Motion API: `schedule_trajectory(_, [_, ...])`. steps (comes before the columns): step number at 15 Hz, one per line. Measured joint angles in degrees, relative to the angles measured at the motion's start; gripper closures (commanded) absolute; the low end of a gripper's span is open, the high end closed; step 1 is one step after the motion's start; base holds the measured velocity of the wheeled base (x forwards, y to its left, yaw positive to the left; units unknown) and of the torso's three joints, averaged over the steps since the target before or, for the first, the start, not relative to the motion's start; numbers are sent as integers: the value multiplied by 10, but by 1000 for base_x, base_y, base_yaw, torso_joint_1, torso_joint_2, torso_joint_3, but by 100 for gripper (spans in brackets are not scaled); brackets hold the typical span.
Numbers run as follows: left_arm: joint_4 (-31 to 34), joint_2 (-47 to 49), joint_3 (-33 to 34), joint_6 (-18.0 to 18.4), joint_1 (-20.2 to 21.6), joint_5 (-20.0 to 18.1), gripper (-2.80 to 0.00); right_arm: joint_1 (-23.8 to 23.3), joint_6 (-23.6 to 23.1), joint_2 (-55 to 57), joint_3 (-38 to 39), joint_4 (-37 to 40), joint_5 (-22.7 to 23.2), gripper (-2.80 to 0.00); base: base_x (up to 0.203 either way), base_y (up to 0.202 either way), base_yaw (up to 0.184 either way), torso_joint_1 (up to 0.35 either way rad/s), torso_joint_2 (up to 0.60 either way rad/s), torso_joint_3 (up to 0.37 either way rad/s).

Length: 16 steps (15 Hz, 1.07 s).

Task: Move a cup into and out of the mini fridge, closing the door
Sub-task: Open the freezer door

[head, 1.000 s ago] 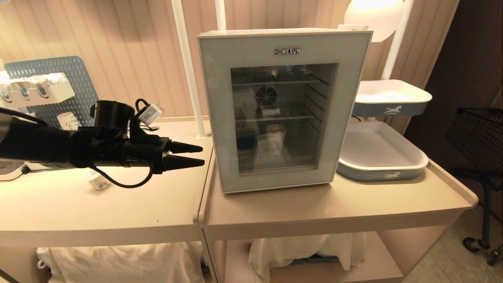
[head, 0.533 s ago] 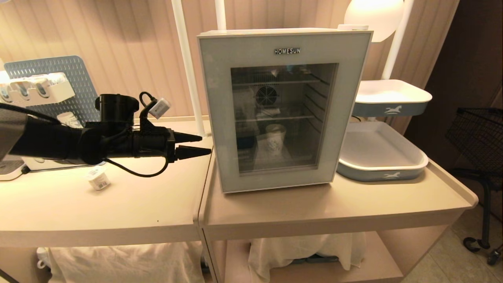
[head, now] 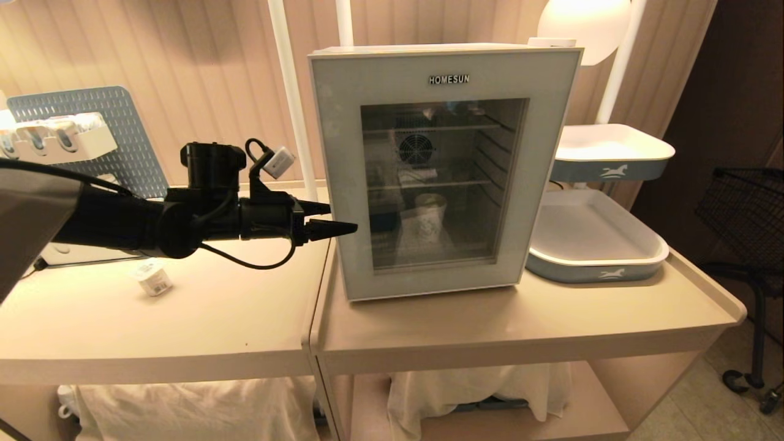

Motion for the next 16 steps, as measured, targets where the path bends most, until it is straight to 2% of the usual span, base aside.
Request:
schedule_trajectory(4, [-2, -4, 14, 1, -7, -1, -280, 0, -1, 0, 0, 0, 0, 0, 0, 0, 0, 0, 0, 0])
schedule_trajectory(10, [6, -74, 93, 1, -21, -12, -280, 1, 0, 0, -1, 0, 1, 0, 0, 0, 0, 0, 0, 0])
schedule_trajectory(13, [7, -118, 141, 3, -71, -3, -280, 1, 0, 0, -1, 0, 1, 0, 0, 0, 0, 0, 0, 0])
schedule_trajectory(16, [13, -164, 184, 4, -150, -2, -280, 0, 0, 0, -1, 0, 1, 0, 0, 0, 0, 0, 0, 0])
